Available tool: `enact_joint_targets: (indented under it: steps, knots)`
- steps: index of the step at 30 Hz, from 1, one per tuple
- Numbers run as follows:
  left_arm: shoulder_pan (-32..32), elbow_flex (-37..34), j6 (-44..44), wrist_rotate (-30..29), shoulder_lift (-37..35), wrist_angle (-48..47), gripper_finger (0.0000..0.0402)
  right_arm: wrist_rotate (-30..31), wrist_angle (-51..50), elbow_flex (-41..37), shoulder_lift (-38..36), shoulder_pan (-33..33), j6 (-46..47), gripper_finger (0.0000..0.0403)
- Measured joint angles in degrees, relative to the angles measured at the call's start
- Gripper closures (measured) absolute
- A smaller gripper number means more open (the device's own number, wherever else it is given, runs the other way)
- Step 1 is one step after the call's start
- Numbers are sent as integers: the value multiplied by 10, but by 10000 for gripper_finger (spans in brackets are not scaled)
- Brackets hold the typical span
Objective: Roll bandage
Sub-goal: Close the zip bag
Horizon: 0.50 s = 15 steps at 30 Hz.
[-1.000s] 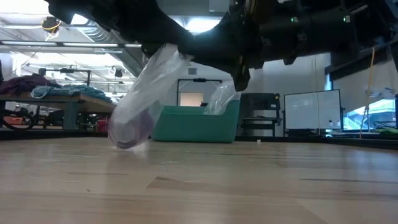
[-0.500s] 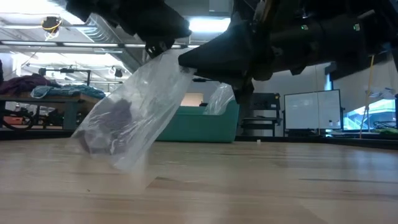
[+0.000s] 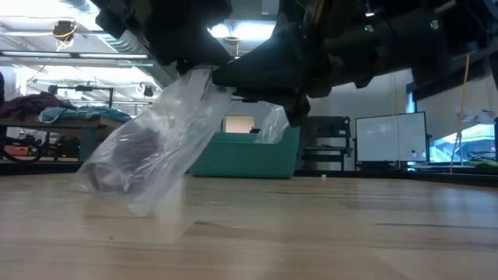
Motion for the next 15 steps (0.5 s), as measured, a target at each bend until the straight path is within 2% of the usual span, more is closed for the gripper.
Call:
enact_joint_targets:
  steps: [7, 10, 13, 15]
  knots:
    - [-6, 0, 4, 2, 2, 4, 283, -2, -31, 16, 0, 0, -2, 362]
    - [-7, 0, 17, 0, 2, 1, 320, -3, -33, 19, 0, 0, -2, 372]
    - [-8, 0, 39, -3, 2, -3, 376, -3, -35, 19, 0, 0, -2, 374]
    - [-10, 0, 50, -6, 2, -3, 393, -1, -34, 19, 0, 0, -1, 366]
